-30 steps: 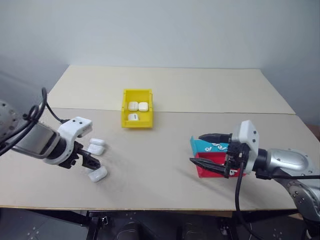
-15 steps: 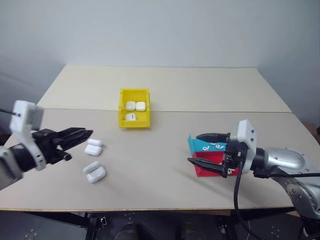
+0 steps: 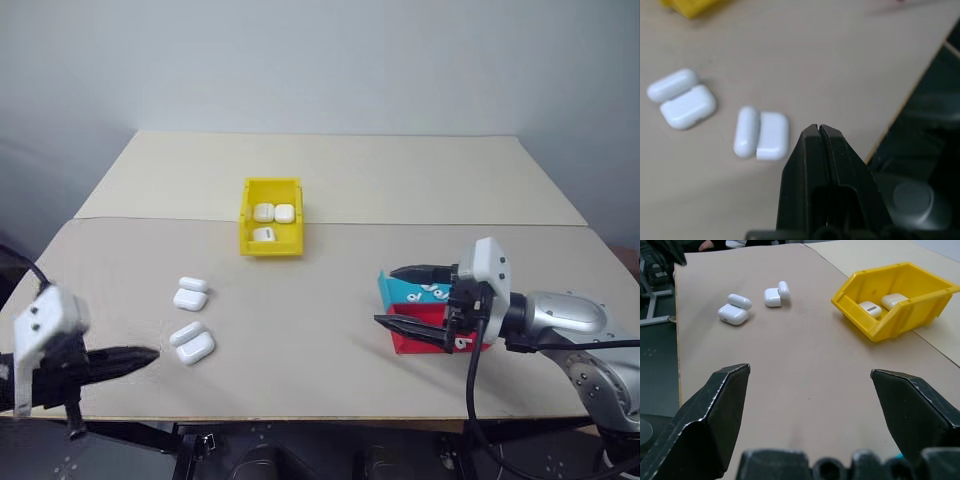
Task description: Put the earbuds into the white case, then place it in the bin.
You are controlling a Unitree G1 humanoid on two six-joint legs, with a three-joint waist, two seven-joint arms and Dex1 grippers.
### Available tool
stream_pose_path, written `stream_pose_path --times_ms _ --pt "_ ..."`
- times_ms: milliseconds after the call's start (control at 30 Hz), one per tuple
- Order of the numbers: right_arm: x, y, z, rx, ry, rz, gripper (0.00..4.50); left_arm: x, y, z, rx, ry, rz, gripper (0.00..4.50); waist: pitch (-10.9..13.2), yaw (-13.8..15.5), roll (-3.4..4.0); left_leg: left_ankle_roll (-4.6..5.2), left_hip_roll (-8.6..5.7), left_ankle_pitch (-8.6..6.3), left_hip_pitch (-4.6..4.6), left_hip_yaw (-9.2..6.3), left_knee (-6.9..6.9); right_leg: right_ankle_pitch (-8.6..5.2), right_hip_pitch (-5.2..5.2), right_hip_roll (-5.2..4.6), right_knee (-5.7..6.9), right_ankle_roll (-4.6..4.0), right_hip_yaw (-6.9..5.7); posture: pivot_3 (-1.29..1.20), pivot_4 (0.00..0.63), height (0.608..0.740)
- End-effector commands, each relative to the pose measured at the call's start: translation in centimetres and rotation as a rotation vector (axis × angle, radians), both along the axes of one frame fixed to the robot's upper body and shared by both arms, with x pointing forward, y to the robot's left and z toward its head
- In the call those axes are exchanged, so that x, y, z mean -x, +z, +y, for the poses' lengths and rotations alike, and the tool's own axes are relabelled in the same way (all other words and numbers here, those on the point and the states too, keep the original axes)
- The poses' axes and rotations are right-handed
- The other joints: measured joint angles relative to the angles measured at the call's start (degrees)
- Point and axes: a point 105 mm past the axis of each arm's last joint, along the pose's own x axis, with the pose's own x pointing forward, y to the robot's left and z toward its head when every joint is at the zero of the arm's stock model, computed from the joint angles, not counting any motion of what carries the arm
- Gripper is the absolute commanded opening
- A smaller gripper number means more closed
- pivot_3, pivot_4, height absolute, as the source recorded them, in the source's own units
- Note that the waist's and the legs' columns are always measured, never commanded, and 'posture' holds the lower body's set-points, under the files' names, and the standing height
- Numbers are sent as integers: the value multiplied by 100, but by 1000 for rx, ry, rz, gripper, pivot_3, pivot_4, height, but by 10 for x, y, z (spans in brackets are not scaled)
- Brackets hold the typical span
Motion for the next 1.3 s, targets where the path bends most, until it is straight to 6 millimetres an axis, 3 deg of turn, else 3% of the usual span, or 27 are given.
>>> stream_pose_path --times_ms 33,300,567,867,1300 --pt "3 11 2 1 15 -57 4500 -4 -13 8 -103 -70 5 46 0 -3 0 0 1 0 -1 0 0 0 -1 0 0 0 0 0 150 740" --pt "7 11 0 13 -1 -60 4500 -31 -43 10 -202 -111 -12 46 0 -4 0 3 3 -1 -13 -1 2 0 -7 1 0 1 -2 0 150 740" --pt "11 11 -3 17 -25 -62 4500 -53 -60 14 -266 -122 -24 46 0 -10 0 4 7 -2 -10 1 2 1 -8 7 3 1 -1 0 150 740" --pt "13 11 -3 13 -39 -64 4500 -92 -54 -1 -244 -130 -145 46 0 3 -1 5 5 -1 -11 0 6 1 -3 6 5 2 -3 0 150 740" --pt "18 11 -4 17 -56 -62 4500 -120 -56 -39 -191 -239 -219 46 -1 -3 -2 5 4 -1 -12 -1 10 2 -1 8 7 4 -2 0 150 740"
